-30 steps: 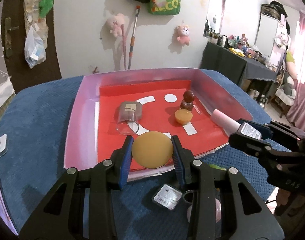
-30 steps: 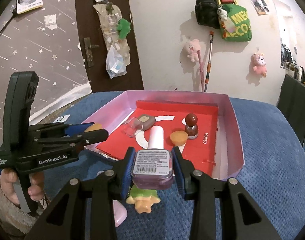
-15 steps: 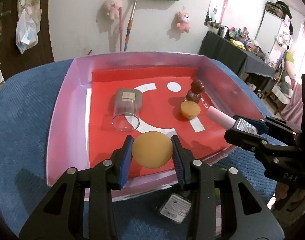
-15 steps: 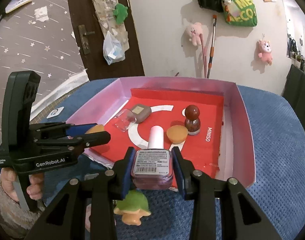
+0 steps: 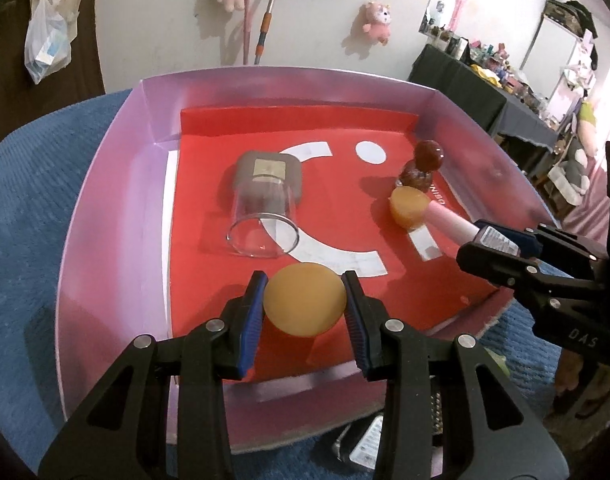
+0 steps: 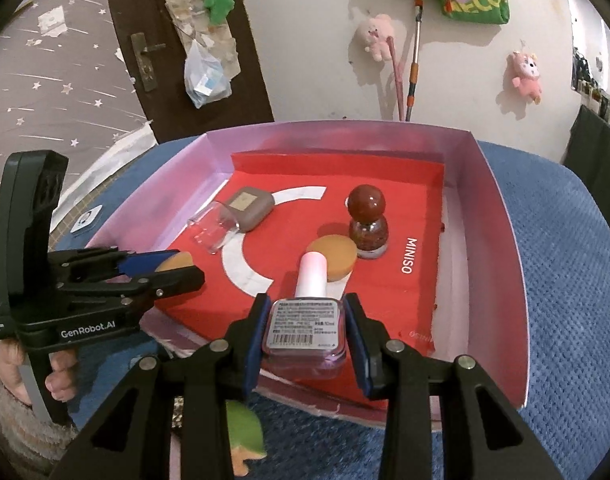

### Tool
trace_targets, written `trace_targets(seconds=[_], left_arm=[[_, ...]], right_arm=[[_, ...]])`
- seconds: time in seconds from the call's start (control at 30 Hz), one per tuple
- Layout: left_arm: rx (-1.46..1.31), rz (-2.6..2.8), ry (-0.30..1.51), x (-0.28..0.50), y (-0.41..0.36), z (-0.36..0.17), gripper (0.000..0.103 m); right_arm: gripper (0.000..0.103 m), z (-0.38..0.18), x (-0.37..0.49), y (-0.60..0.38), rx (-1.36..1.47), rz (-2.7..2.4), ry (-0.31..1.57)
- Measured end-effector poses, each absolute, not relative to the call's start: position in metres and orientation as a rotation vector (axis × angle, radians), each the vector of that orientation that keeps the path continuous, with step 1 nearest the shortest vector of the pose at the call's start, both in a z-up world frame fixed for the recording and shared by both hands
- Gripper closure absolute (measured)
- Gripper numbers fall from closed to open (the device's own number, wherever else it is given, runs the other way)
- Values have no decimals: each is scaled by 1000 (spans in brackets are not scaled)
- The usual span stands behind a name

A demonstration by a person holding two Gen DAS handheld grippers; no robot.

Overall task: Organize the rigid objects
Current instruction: 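Carry the nail polish bottle with the right tool into the box while the left tool carries the sponge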

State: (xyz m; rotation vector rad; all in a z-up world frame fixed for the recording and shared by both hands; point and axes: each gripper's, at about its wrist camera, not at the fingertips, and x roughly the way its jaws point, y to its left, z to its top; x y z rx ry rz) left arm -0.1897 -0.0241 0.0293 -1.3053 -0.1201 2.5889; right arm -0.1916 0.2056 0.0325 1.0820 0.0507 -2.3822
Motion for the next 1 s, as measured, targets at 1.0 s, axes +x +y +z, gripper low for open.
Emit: trace_targets(seconds=[1.0], left_arm=[[-1331, 2652, -95, -218, -25, 22, 68]], right_arm=[[64, 11, -216, 186, 1131, -2341, 53]])
